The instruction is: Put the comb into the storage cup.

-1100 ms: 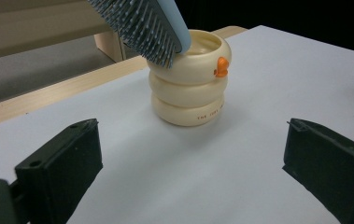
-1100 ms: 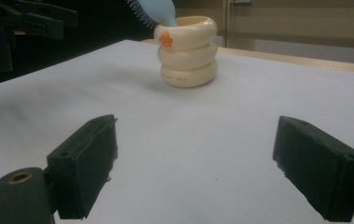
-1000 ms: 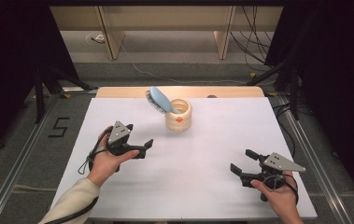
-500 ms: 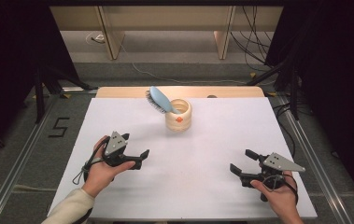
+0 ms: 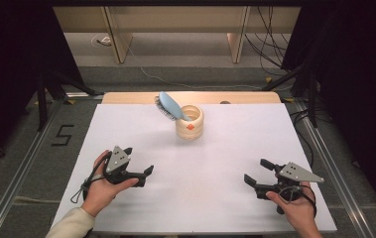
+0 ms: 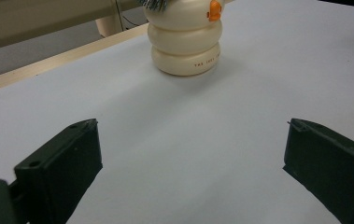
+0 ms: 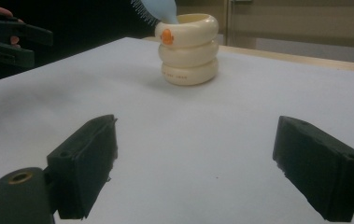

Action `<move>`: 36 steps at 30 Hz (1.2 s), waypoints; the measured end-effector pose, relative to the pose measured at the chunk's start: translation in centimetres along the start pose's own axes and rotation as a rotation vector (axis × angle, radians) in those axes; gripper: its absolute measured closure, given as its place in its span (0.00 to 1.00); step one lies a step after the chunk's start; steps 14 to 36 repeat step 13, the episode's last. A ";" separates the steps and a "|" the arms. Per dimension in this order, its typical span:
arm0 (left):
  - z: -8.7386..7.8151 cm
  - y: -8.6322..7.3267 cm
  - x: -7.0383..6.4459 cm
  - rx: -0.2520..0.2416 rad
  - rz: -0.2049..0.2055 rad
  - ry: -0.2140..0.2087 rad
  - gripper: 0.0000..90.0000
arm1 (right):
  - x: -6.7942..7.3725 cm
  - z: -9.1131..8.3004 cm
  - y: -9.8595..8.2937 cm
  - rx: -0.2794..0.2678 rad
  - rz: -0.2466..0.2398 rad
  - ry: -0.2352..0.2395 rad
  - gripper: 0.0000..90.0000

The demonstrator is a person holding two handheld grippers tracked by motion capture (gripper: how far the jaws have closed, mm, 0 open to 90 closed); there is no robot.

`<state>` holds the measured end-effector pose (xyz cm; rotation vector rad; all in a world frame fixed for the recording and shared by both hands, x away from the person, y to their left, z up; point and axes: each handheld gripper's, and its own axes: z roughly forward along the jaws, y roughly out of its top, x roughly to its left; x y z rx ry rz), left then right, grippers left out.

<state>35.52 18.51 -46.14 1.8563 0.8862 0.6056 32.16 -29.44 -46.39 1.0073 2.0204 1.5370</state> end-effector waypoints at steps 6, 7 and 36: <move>-0.2 -0.2 0.1 0.002 0.003 0.007 0.04 | 0.0 0.1 0.0 0.002 -0.003 0.001 0.16; -0.1 -0.2 0.1 0.003 0.001 0.008 0.04 | 0.0 0.1 0.0 0.002 -0.004 0.001 0.16; 0.0 -0.2 0.0 0.005 -0.006 -0.004 0.04 | 0.0 0.1 0.0 0.002 -0.006 0.000 0.16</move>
